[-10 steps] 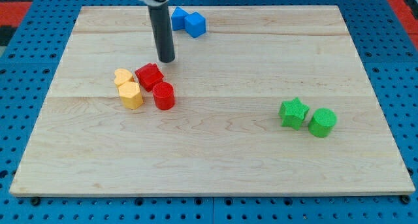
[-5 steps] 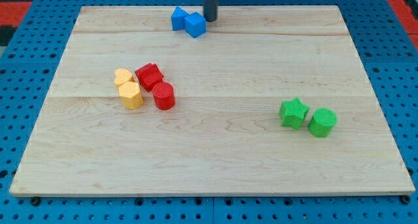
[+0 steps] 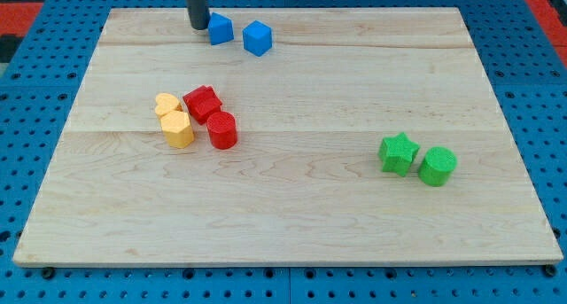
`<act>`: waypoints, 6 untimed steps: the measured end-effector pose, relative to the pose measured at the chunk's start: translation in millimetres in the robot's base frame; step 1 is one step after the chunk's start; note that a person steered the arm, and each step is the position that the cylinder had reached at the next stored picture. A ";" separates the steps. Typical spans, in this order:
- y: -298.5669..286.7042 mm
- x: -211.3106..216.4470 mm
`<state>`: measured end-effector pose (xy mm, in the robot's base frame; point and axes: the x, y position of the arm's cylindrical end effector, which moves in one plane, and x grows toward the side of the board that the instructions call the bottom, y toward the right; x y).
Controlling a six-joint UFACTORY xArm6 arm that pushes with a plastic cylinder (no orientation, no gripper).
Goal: Push the blue cube to the top left of the green star
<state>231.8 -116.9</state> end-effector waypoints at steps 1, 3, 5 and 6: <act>25.6 6.8; 80.9 27.9; 125.6 74.0; 142.8 103.3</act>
<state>335.1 25.9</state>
